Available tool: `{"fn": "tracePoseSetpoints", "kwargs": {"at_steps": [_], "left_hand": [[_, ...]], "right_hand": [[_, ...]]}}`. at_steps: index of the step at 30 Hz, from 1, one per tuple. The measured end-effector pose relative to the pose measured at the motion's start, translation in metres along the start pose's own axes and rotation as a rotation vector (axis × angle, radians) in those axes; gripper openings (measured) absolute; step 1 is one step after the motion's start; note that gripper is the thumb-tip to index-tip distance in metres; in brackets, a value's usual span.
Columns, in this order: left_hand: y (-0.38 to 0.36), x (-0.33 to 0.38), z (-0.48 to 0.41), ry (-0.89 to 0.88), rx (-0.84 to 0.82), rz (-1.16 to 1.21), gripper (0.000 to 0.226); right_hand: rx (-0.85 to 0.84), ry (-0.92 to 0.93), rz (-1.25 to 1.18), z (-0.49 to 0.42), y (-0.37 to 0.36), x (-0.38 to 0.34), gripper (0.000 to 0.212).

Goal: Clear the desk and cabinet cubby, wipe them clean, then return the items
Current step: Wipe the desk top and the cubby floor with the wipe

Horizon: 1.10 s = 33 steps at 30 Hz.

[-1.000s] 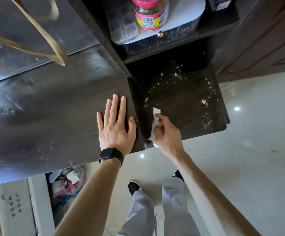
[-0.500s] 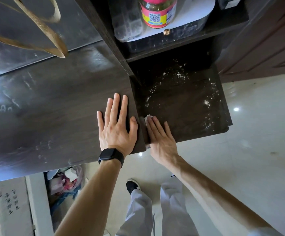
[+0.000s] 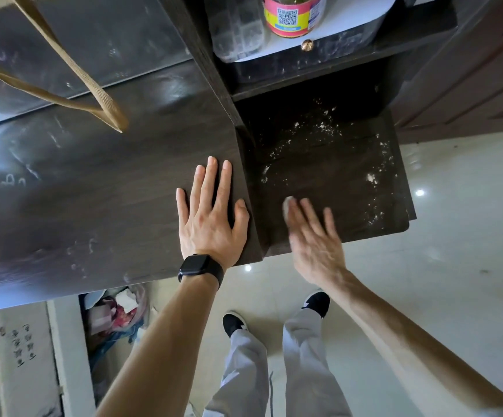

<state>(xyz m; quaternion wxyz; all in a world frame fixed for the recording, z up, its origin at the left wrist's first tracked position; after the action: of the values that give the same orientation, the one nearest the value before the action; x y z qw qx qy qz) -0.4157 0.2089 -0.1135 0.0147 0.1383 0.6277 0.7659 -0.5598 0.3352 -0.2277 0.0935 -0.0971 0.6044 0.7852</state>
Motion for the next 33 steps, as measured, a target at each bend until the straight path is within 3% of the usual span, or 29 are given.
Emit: {"fn": "tracePoseSetpoints", "kwargs": {"at_steps": [2,7,15,21,27,29,33], "left_hand": [[-0.001,0.0,0.0,0.002,0.013,0.003,0.063],[0.0,0.001,0.0,0.003,0.018,0.0,0.063],[0.001,0.001,-0.002,-0.004,0.004,-0.008,0.062],[0.0,0.001,0.0,-0.005,0.018,-0.002,0.063],[0.001,0.0,0.0,-0.004,0.017,-0.009,0.062],[0.002,0.001,-0.002,-0.009,0.029,-0.008,0.062],[0.001,0.001,0.001,-0.012,0.039,-0.001,0.062]], "right_hand": [[-0.004,0.113,0.004,-0.024,-0.002,-0.018,0.08],[-0.064,0.156,0.158,-0.074,0.007,-0.001,0.078],[0.046,-0.128,0.107,0.021,0.003,0.029,0.068],[0.009,0.063,0.045,-0.014,-0.012,-0.015,0.067],[0.005,-0.235,0.11,0.022,-0.006,0.046,0.068],[0.0,-0.172,0.106,0.022,-0.004,0.045,0.07],[-0.031,0.129,0.09,-0.012,-0.009,0.012,0.068]]}}
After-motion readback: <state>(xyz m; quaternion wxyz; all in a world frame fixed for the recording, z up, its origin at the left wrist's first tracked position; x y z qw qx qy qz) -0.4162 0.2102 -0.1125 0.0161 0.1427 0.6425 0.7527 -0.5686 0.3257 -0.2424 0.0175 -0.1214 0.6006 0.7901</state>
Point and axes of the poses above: each hand's wrist, its own z-axis away from the middle knuckle, its own y-axis out of the back of the hand, x = y × z, the point moved 3 cm from there along -z, towards the middle knuckle, and after that the axes turned 7 degrees about y, right-handed, at the moved point
